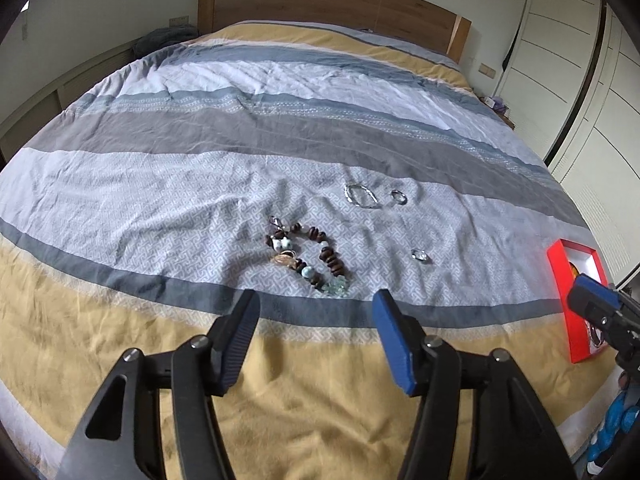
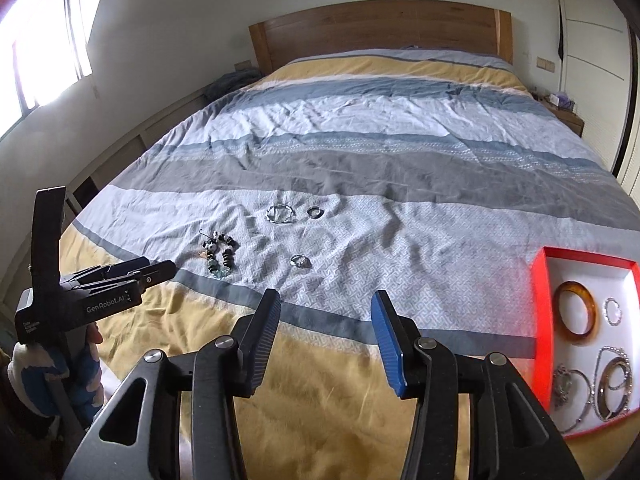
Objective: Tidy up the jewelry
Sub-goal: 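Move both tools toward the beaded bracelet and the rings, then grasp the beaded bracelet with the left tool while the right tool grasps a silver ring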
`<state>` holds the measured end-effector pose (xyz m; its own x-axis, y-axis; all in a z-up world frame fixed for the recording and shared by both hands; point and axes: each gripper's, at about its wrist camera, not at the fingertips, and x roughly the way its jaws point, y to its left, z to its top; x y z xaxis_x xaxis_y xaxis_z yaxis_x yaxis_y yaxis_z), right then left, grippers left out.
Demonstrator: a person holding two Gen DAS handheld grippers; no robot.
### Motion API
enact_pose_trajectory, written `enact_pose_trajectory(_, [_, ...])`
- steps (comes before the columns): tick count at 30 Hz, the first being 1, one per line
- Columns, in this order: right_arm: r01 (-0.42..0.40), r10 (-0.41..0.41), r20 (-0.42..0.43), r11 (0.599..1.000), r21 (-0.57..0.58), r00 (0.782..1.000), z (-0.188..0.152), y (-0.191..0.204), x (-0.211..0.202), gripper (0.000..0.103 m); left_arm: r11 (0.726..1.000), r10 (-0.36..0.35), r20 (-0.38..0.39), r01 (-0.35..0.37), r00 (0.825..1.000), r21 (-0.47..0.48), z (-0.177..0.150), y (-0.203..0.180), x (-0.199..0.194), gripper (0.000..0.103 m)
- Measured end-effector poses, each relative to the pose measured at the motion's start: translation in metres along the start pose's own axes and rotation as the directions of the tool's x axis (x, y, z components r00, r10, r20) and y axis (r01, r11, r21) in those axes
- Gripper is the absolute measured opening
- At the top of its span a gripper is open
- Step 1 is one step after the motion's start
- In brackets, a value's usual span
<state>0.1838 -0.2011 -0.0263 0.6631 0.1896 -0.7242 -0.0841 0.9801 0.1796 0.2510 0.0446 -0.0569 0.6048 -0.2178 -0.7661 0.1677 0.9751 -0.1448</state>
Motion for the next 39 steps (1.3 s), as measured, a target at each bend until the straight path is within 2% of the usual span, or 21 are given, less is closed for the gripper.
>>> enact_pose_trajectory(9, [-0.043, 0.042, -0.036, 0.999, -0.017, 0.998, 0.006, 0.001, 0.072, 0.048, 0.997, 0.026, -0.003, -0.026, 1.0, -0.071, 0.008, 0.011, 0.048, 0.057])
enact_pose_trajectory(13, [-0.067, 0.065, -0.042, 0.997, -0.041, 0.997, 0.01, 0.006, 0.098, 0.048, 0.995, 0.016, -0.005, -0.017, 1.0, -0.103, 0.008, 0.012, 0.066, 0.058])
enact_pose_trajectory(26, [-0.118, 0.112, -0.098, 0.991, -0.055, 0.989, 0.014, 0.017, 0.171, 0.047, 0.994, 0.085, -0.014, -0.086, 0.996, -0.064, 0.006, 0.001, 0.105, 0.058])
enact_pose_trajectory(36, [-0.12, 0.111, -0.091, 0.989, -0.091, 0.99, 0.009, 0.021, 0.182, 0.024, 0.992, 0.121, 0.003, -0.121, 0.993, -0.038, 0.001, -0.005, 0.107, 0.057])
enact_pose_trajectory(39, [-0.121, 0.112, -0.091, 0.988, -0.095, 0.99, 0.008, 0.022, 0.183, 0.02, 0.992, 0.122, 0.008, -0.121, 0.993, -0.038, 0.0, -0.006, 0.107, 0.057])
